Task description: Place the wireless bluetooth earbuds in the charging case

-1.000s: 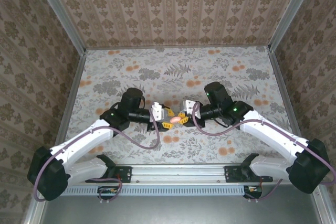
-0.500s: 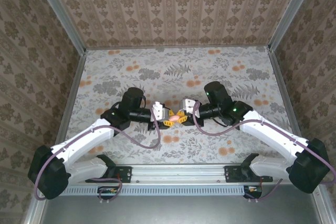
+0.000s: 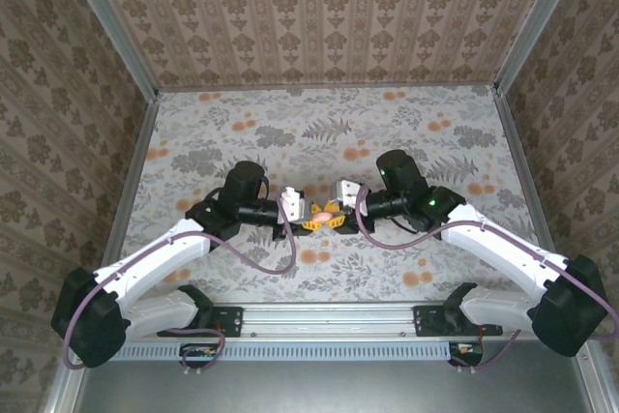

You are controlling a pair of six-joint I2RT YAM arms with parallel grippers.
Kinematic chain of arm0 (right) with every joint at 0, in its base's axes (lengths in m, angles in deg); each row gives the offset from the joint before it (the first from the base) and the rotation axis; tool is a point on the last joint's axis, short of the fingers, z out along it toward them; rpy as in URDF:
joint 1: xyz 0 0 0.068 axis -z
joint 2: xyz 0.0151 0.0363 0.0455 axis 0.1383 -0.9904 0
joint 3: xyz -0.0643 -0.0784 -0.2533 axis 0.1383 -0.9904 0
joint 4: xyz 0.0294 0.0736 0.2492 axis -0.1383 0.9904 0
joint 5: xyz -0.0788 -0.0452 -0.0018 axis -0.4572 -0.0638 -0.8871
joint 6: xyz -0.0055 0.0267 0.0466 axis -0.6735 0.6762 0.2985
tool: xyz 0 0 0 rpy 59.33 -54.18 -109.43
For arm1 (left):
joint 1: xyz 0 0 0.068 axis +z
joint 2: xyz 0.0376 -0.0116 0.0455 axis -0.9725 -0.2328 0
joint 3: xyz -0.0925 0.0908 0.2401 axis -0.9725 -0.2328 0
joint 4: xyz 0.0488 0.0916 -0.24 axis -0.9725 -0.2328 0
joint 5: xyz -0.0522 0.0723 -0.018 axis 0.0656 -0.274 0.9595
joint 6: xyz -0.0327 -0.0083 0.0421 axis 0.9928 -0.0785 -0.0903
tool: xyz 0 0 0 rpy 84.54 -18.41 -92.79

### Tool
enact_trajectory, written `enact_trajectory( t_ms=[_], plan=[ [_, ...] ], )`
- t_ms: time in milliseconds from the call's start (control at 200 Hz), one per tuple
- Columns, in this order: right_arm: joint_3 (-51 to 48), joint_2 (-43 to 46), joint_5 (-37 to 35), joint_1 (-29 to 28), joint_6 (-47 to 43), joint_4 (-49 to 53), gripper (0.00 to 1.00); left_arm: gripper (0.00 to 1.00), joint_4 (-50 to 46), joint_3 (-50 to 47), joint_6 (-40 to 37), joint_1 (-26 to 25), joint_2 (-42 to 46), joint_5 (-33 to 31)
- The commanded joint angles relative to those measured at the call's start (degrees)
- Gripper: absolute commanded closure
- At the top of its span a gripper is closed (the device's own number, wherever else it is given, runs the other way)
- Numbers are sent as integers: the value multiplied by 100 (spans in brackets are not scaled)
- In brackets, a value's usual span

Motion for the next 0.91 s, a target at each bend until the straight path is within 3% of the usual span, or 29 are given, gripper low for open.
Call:
enact_trajectory(
  t_ms=[0,480,740,900],
  plan=[
    [-104,16,-52,-25,235,-450,63,83,76,-17,12,17,51,175],
    [-62,198,232,753,846,-987,61,84,234,-148,115,32,129,221],
    [20,172,356,968,1041,-1025,61,84,1103,-488,792,304,306,310],
    [34,218,352,971,1444,-1195,59,84,1730,-737,1429,595,360,2]
  ],
)
